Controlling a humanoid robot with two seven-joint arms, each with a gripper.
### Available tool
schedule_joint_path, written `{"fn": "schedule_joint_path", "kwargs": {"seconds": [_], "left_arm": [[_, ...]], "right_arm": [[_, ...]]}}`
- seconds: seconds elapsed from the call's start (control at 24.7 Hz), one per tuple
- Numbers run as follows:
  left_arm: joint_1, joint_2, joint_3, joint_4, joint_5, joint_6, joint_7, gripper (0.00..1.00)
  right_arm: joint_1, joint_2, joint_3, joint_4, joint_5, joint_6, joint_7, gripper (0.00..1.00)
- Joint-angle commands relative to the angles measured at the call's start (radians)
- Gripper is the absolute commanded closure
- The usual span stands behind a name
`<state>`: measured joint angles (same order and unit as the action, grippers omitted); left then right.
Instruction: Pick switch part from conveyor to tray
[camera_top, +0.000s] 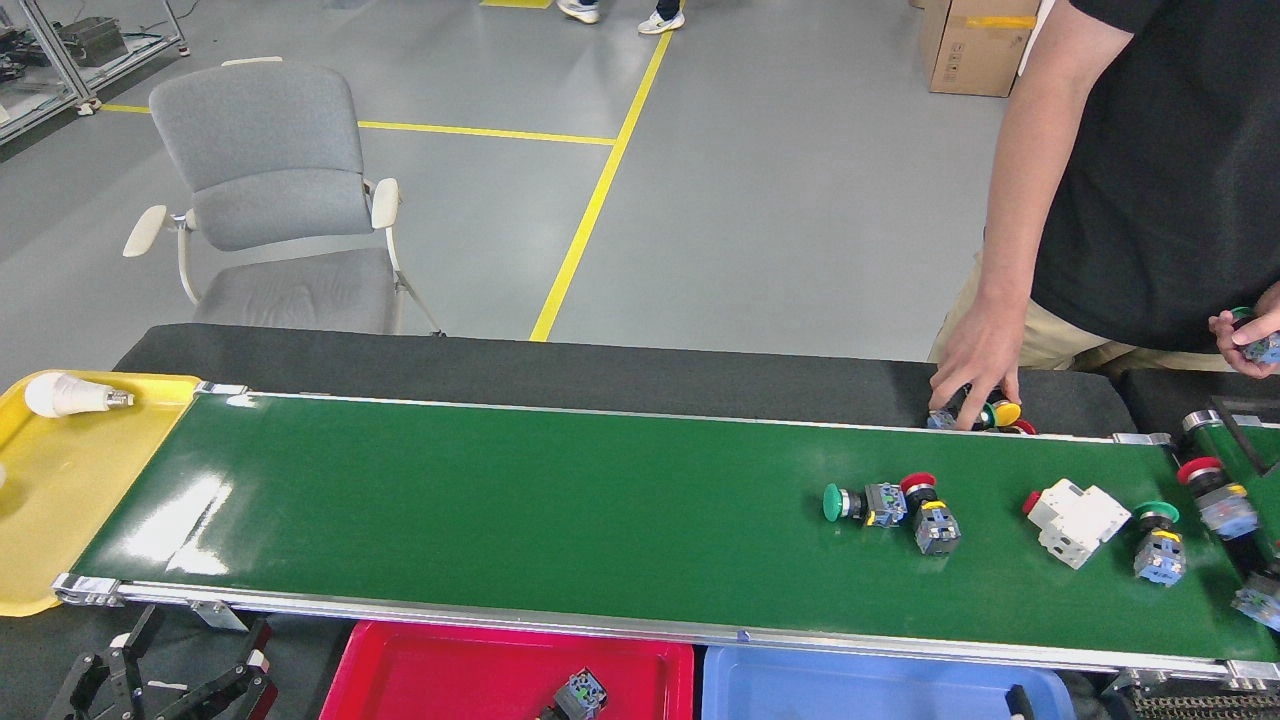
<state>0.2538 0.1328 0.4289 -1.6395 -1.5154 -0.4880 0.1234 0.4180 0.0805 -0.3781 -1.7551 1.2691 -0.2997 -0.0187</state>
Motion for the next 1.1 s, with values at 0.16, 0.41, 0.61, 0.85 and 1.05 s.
{"fn": "schedule_joint_path", "kwargs": {"seconds": [0.16, 0.41, 0.61, 0.85, 1.05], "left_arm": [[-0.034, 0.013, -0.007, -0.003, 0.000, -0.012, 0.009, 0.00], [-0.034, 0.013, -0.009, -0.003, -0.002, -0.012, 0.009, 0.00], [-0.031, 0.011, -0.010, -0.006, -0.003, -0.014, 0.009, 0.00], [-0.034, 0.010, -0.030, -0.013, -0.003, -0.012, 0.007, 0.00], [-0.038, 0.010, -0.050, -0.014, -0.003, -0.011, 0.007, 0.00]], "right_arm": [[-0.202, -0.027, 0.104, 0.026, 0.092, 0.007, 0.109, 0.01], [-0.404, -0.028, 0.321, 0.178, 0.176, 0.108, 0.134, 0.01], [-0.521, -0.054, 0.462, 0.293, 0.180, 0.183, 0.146, 0.01], [-0.625, -0.050, 0.525, 0.437, 0.180, 0.231, 0.146, 0.01], [-0.706, -0.047, 0.619, 0.557, 0.179, 0.338, 0.145, 0.25]]}}
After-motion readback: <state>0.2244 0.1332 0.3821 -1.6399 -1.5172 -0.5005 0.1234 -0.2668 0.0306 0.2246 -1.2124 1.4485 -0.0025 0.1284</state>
